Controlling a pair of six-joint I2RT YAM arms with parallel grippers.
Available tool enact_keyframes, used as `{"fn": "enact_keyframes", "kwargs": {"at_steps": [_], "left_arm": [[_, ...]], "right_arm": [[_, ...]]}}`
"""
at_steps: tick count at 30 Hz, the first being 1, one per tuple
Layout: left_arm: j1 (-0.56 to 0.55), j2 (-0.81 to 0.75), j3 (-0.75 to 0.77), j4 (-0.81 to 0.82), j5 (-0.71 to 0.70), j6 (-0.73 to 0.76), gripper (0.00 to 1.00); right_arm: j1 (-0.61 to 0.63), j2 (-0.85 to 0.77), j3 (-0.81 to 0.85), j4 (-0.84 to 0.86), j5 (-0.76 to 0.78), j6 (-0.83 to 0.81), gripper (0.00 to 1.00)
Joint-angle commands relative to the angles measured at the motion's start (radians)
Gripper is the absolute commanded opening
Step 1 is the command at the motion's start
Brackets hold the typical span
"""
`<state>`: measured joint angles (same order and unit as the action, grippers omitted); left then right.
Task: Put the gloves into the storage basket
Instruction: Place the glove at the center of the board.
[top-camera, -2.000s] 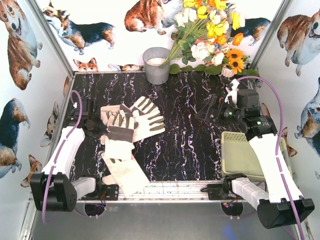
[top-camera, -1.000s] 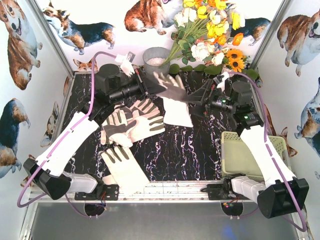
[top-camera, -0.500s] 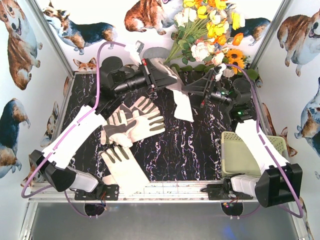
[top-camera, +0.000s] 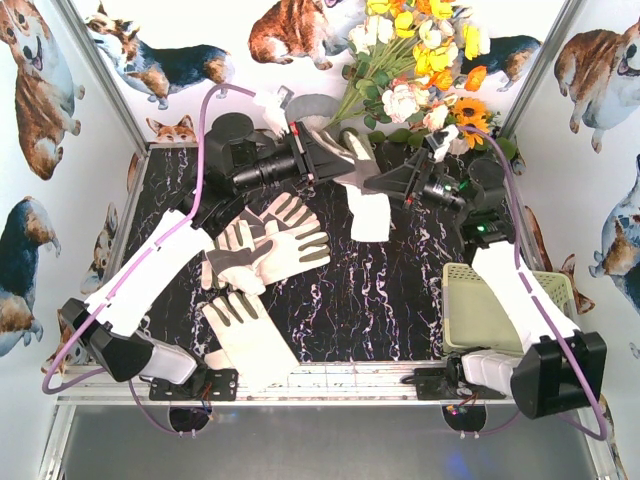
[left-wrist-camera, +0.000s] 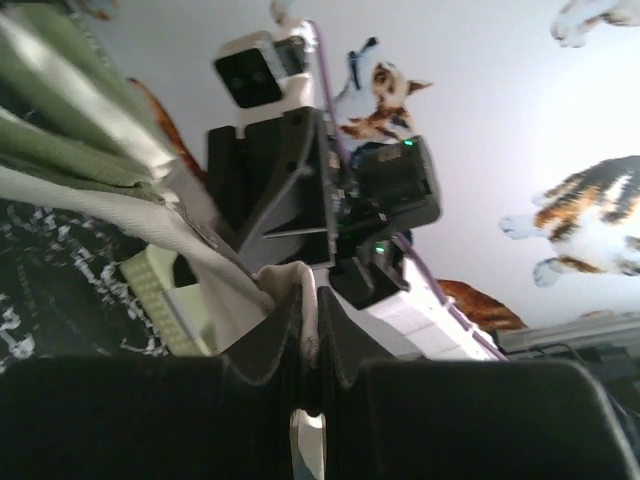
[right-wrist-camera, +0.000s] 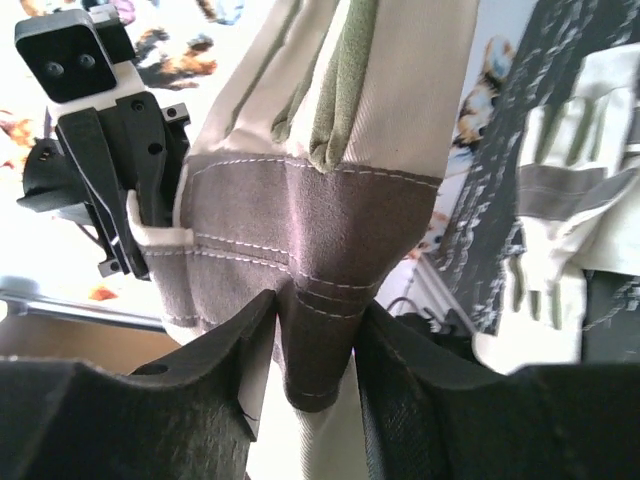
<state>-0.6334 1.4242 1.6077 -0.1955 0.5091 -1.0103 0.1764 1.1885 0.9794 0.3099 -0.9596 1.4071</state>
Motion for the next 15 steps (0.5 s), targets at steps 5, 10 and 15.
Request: {"fn": "enact_keyframes", "kwargs": {"at_steps": [5,10,15], "left_arm": [[-0.009,0.027,-0.062,-0.248,-0.24,0.114,0.0],[-0.049,0.128,-0.15,-0.129,-0.362,0.109,0.0],[-0.057,0.316,-0.105,-0.105,-0.423,0.13,0.0]], "right_arm": [[-0.005,-0.152,0.006,-0.48,0.249,-0.458,0.26],[-0.003,-0.128,0.068,-0.781,0.451,-0.778,0.06],[0.008,-0.031,0.067,-0.834,0.605,-0.961,0.01]]}}
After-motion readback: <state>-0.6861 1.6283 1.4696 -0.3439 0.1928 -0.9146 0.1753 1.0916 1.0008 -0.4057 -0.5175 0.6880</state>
